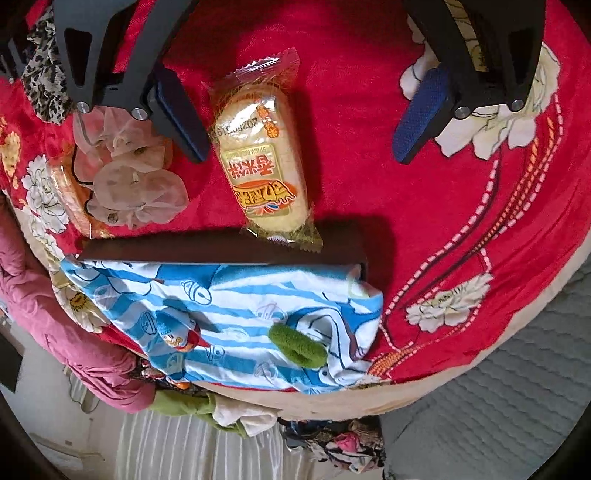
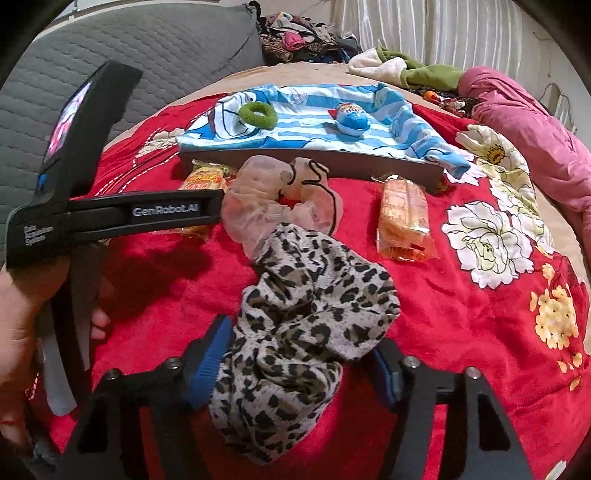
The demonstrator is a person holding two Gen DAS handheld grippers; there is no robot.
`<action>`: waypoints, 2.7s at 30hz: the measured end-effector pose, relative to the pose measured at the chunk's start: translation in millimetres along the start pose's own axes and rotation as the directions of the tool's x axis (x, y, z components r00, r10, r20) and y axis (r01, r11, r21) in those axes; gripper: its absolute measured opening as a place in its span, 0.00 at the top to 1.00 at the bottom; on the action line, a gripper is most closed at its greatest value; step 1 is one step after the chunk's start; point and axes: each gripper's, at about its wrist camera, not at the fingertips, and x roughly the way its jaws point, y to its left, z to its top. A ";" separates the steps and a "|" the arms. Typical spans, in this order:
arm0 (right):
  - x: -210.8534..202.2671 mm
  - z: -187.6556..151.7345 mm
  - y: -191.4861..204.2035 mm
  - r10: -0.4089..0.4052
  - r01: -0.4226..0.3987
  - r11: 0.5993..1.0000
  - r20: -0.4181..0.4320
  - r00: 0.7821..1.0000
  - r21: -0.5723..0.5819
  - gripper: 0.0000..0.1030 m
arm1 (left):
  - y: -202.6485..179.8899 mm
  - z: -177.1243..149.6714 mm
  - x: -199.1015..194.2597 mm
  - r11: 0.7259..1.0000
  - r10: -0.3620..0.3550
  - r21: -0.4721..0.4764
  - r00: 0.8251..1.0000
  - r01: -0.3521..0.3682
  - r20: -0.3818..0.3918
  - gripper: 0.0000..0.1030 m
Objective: Organize objects
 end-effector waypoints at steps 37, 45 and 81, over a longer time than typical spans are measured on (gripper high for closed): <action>-14.1 -4.1 -3.1 0.063 -0.063 0.998 0.023 0.998 -0.008 0.78 | -12.9 -3.6 -13.8 0.998 -0.051 -0.023 0.998 0.050 -0.029 0.62; -25.5 -6.5 -5.4 0.073 -0.073 0.997 0.036 0.997 -0.007 0.78 | -14.9 -8.3 -26.2 0.999 -0.046 -0.017 0.999 0.046 -0.016 0.62; -123.5 -11.5 2.1 0.047 -0.040 0.998 0.207 0.977 -0.039 0.78 | -22.3 -46.3 -160.8 0.999 -0.043 0.021 0.987 0.040 0.153 0.62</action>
